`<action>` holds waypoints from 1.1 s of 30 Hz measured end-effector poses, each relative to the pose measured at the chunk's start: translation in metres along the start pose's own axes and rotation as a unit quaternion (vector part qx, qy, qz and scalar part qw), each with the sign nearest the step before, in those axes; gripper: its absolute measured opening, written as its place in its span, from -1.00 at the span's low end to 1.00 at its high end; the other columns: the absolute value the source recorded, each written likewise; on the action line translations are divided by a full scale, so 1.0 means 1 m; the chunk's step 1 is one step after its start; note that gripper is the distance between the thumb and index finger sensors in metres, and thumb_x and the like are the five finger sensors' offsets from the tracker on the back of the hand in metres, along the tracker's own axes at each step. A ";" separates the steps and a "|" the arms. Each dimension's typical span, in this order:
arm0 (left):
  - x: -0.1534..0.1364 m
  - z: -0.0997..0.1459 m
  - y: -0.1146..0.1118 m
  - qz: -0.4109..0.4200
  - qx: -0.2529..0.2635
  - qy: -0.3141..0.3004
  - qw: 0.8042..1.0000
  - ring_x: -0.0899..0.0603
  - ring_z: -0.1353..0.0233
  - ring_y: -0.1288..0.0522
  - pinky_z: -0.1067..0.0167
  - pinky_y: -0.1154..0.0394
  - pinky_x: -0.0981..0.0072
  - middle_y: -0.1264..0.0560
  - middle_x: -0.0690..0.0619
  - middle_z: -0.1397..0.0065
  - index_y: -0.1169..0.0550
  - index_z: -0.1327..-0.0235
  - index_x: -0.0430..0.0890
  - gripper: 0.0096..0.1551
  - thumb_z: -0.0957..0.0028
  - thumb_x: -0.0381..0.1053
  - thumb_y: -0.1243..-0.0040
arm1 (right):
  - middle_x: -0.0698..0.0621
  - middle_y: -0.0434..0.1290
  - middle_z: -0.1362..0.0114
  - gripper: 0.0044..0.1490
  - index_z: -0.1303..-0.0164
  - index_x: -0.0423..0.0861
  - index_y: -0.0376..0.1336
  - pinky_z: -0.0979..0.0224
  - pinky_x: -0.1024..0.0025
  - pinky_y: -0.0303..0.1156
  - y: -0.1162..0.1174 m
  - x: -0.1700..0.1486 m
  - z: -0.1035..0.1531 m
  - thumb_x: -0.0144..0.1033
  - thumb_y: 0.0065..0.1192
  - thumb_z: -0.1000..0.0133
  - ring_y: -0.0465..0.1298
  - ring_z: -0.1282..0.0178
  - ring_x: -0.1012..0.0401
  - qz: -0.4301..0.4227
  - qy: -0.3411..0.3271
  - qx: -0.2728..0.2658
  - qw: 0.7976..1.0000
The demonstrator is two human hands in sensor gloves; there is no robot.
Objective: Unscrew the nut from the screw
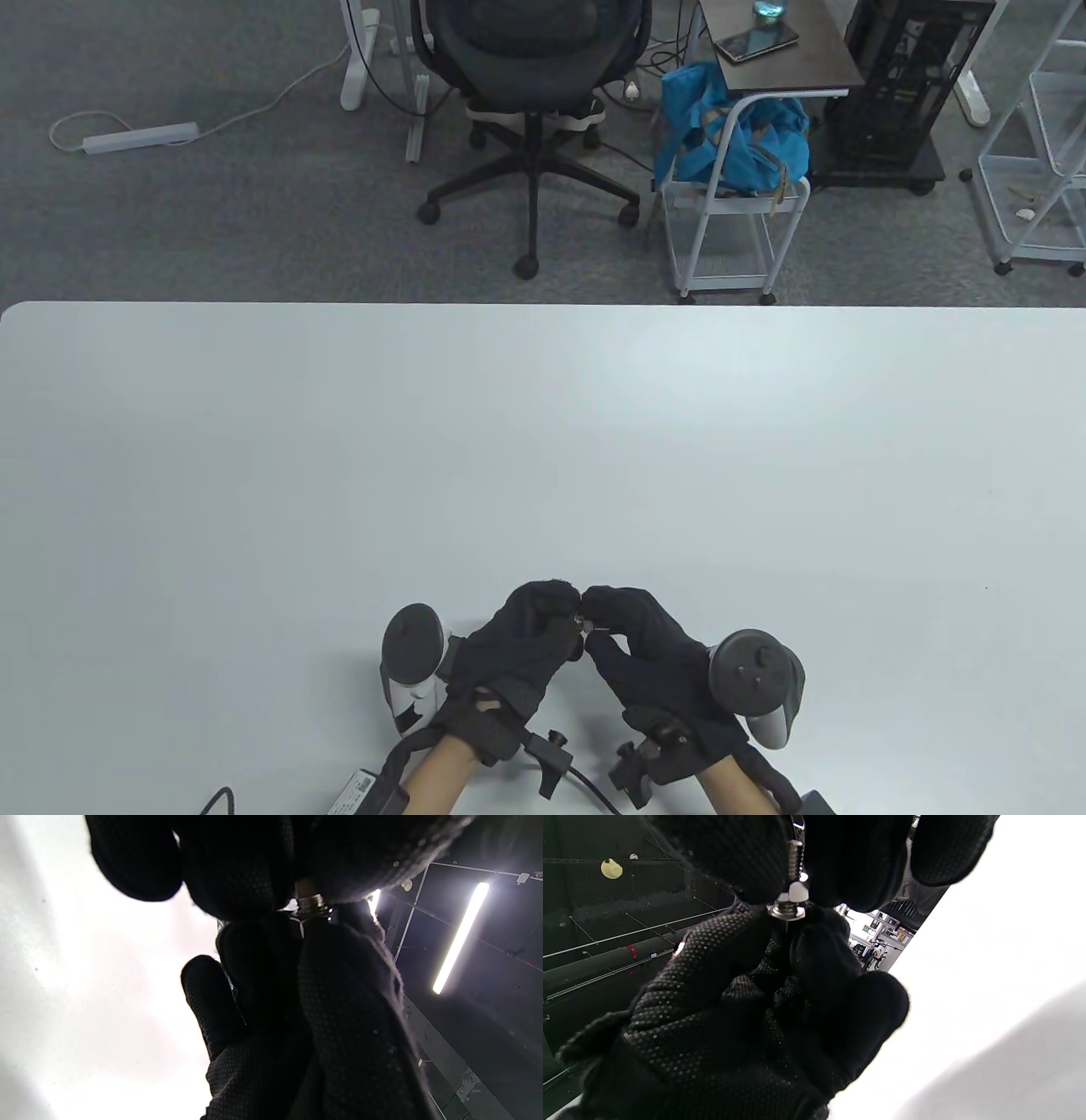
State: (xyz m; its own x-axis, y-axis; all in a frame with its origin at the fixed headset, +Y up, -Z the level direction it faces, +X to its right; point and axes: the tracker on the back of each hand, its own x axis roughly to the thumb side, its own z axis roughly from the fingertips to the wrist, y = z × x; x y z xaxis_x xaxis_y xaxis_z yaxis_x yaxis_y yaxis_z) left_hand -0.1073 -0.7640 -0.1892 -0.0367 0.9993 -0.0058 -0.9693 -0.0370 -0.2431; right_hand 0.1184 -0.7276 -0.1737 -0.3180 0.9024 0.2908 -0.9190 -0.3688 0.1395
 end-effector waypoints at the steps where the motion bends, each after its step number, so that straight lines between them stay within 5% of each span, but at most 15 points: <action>1: 0.000 0.000 0.000 0.001 0.000 0.000 1.000 -0.12 0.01 -0.66 -0.16 -0.56 -0.21 -0.58 -0.16 -0.25 -0.53 -0.27 0.03 -0.48 -0.03 0.05 -0.36 | -0.16 0.37 -0.44 -0.36 -0.48 0.03 0.24 -0.40 -0.24 0.37 0.000 -0.001 0.000 -0.22 0.34 -0.16 0.45 -0.33 -0.11 -0.005 0.001 0.000 1.000; 9: 0.000 -0.001 0.000 -0.006 -0.003 -0.003 1.000 -0.12 0.01 -0.66 -0.16 -0.56 -0.21 -0.58 -0.16 -0.25 -0.53 -0.26 0.03 -0.48 -0.02 0.05 -0.36 | -0.24 0.42 -0.38 -0.16 -0.55 -0.20 0.18 -0.33 -0.30 0.35 -0.002 -0.009 0.001 0.09 0.16 -0.20 0.47 -0.25 -0.19 -0.009 0.037 -0.033 0.999; 16: -0.001 -0.001 0.000 -0.012 -0.005 -0.003 1.000 -0.12 0.01 -0.66 -0.15 -0.56 -0.21 -0.58 -0.16 -0.25 -0.53 -0.26 0.03 -0.48 -0.02 0.05 -0.36 | -0.07 0.57 -0.10 -0.32 -0.37 -0.23 0.29 -0.23 -0.18 0.49 0.000 -0.006 0.000 -0.04 0.22 -0.19 0.60 0.02 -0.03 0.005 0.029 -0.025 0.999; 24: -0.001 -0.002 0.000 -0.013 0.000 0.003 1.000 -0.12 0.01 -0.65 -0.16 -0.56 -0.21 -0.58 -0.16 -0.25 -0.53 -0.27 0.03 -0.48 -0.02 0.05 -0.36 | -0.15 0.40 -0.39 -0.38 -0.47 -0.01 0.24 -0.39 -0.24 0.37 0.001 -0.001 0.000 -0.21 0.31 -0.17 0.47 -0.29 -0.11 0.003 0.009 -0.008 1.000; 33: 0.000 -0.002 0.000 -0.013 0.000 0.001 1.000 -0.12 0.01 -0.65 -0.15 -0.56 -0.21 -0.58 -0.16 -0.25 -0.53 -0.26 0.03 -0.48 -0.02 0.05 -0.36 | -0.15 0.42 -0.38 -0.37 -0.47 -0.02 0.25 -0.38 -0.23 0.39 0.001 -0.002 0.000 -0.17 0.29 -0.18 0.49 -0.26 -0.10 0.000 0.012 -0.016 1.000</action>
State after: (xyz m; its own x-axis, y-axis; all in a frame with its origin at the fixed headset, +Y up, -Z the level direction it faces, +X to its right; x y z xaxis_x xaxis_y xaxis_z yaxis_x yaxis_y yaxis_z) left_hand -0.1066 -0.7640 -0.1912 -0.0104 0.9999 -0.0015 -0.9697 -0.0105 -0.2439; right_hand 0.1182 -0.7299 -0.1745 -0.3225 0.9078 0.2679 -0.9262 -0.3610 0.1083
